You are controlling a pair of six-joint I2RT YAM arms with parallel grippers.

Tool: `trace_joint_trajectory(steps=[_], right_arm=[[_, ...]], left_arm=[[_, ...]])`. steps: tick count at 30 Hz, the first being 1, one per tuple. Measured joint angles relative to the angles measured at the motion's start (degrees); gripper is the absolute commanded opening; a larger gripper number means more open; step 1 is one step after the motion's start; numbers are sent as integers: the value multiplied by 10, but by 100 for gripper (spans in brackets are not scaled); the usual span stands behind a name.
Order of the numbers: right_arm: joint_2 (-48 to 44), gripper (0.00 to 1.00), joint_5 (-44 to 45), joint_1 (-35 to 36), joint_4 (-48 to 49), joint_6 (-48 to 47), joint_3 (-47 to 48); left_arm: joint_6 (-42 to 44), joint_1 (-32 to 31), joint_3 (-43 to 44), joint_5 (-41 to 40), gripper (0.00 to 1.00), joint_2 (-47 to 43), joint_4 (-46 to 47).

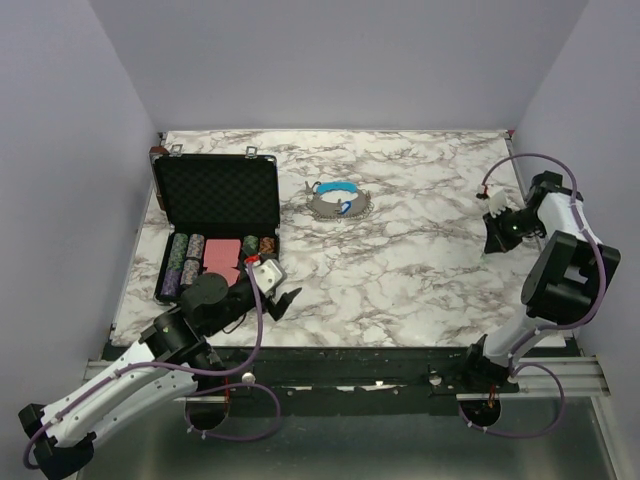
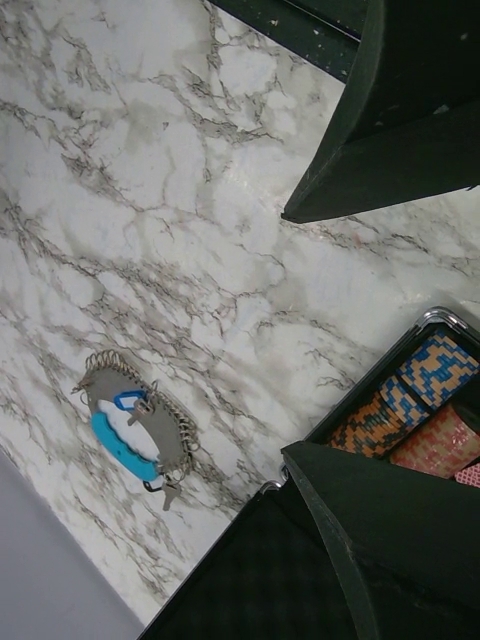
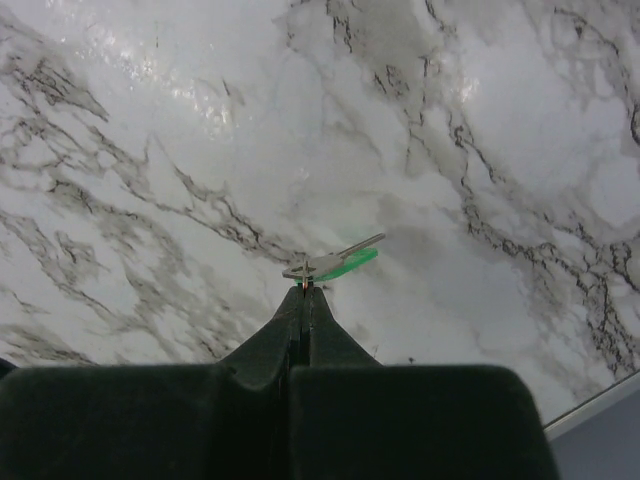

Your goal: Put the keys on the keyring

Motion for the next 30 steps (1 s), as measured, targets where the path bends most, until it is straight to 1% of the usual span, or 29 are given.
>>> trace_joint_trajectory(steps=[9,14,21,30], right_arm=[[63,0,20,72,32,46,38],[92,0,27,98,47,73,54],[109,1,36,107,75,103,70],[128,1,44,119,101,120,72]], left_arm=[[3,0,0,0,99,12,-12],[4,0,0,0,99,14,-12],[7,0,0,0,99,19,-12],[8,0,0,0,99,23,-12]])
